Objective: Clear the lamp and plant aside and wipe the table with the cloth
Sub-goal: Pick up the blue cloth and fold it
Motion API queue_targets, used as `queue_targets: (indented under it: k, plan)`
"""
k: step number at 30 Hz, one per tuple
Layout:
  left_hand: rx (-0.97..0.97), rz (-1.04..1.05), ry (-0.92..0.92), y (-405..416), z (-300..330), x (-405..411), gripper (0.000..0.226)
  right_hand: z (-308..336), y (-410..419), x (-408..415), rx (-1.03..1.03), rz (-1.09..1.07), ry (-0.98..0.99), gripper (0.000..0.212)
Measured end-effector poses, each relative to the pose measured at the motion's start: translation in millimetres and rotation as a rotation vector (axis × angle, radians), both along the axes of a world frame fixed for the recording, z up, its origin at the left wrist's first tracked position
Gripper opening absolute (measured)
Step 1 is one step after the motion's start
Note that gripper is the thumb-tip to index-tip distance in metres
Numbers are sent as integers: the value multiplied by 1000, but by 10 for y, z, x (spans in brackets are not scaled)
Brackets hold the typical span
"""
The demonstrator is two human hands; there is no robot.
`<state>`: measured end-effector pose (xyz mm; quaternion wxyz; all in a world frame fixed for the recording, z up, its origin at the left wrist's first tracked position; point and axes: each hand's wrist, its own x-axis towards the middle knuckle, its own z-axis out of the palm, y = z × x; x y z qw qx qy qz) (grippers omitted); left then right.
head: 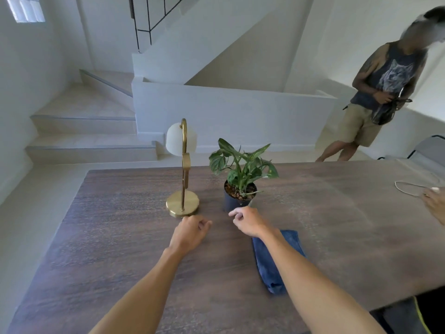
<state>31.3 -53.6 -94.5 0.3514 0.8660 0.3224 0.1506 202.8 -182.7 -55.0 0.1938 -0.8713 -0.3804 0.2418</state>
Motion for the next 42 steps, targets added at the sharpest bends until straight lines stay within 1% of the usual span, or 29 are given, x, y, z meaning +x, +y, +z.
queue_targets:
  k: [4,8,10,14,15,17,20,25,30,34,36,38,40,42]
  plan:
    - [-20,-11,25,-371,-10,241,28,10,-379,310,15,3,-13,39]
    - [-39,-24,65,-792,-39,505,28,-36,-739,640,-19,27,-16,37]
    - [-39,-21,70,-935,-56,614,28,-43,-867,749,-48,43,-23,39]
    - [-66,-41,120,-1133,-64,808,22,-82,-1116,957,-138,75,-88,58]
    - [-71,-45,129,-1157,-73,863,22,-101,-1167,1004,-146,77,-92,62]
    - [-74,-43,169,-1199,-77,959,30,-142,-1254,1065,-155,84,-89,65]
    - [-26,-49,236,-1256,-71,1085,35,-196,-1327,1118,-120,87,-71,59]
    - [-40,-61,240,-1364,-94,1208,23,-270,-1388,1192,-105,82,-89,42]
    - [-46,-104,236,-1305,26,1194,17,-255,-1405,1224,-135,79,-66,36]
    - [-61,-182,178,-1247,223,1179,18,-120,-1437,1257,-162,107,-39,31]
    - [-54,-224,154,-1223,330,1179,21,-14,-1426,1275,-125,93,-24,20]
    - [-34,-248,154,-1203,431,1174,31,102,-1395,1261,-81,75,-14,11]
    - [-19,-250,156,-1187,510,1148,32,188,-1363,1237,-60,54,5,12]
    - [-11,-238,135,-1165,573,1095,26,261,-1331,1203,-76,52,-2,25]
